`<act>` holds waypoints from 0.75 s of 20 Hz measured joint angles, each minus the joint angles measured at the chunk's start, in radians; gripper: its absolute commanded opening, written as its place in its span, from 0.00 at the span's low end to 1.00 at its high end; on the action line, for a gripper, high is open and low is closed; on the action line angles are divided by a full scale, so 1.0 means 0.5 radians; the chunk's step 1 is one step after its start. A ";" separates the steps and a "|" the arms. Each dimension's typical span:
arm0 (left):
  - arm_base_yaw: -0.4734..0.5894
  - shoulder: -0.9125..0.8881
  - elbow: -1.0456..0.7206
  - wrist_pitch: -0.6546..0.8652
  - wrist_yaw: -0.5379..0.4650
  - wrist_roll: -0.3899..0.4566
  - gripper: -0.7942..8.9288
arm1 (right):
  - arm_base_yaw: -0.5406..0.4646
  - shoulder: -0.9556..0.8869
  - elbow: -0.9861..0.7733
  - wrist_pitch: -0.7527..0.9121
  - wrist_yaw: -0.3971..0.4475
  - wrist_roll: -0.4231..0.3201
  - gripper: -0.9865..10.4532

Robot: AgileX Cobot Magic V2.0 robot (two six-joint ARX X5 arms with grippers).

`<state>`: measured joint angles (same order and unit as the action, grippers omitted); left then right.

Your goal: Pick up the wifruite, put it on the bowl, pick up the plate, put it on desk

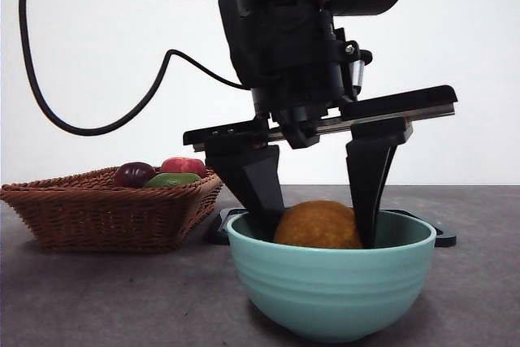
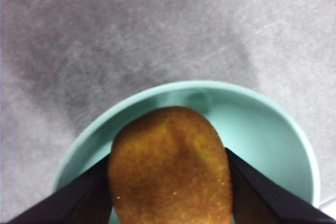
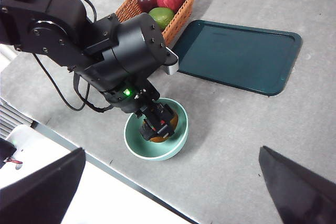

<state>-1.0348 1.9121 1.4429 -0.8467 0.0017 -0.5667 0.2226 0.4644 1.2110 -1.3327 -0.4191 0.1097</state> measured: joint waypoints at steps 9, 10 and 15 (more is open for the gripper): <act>-0.033 0.056 0.000 -0.042 0.000 0.000 0.30 | 0.000 0.000 0.000 0.000 -0.001 0.000 0.57; -0.037 0.060 0.000 -0.040 0.000 0.000 0.30 | 0.000 0.000 0.000 0.000 0.000 0.000 0.57; -0.039 0.060 0.000 -0.043 0.010 0.000 0.31 | 0.000 0.000 0.000 0.000 -0.001 0.000 0.57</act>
<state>-1.0542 1.9419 1.4429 -0.8684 0.0067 -0.5667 0.2226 0.4644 1.2110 -1.3327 -0.4194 0.1097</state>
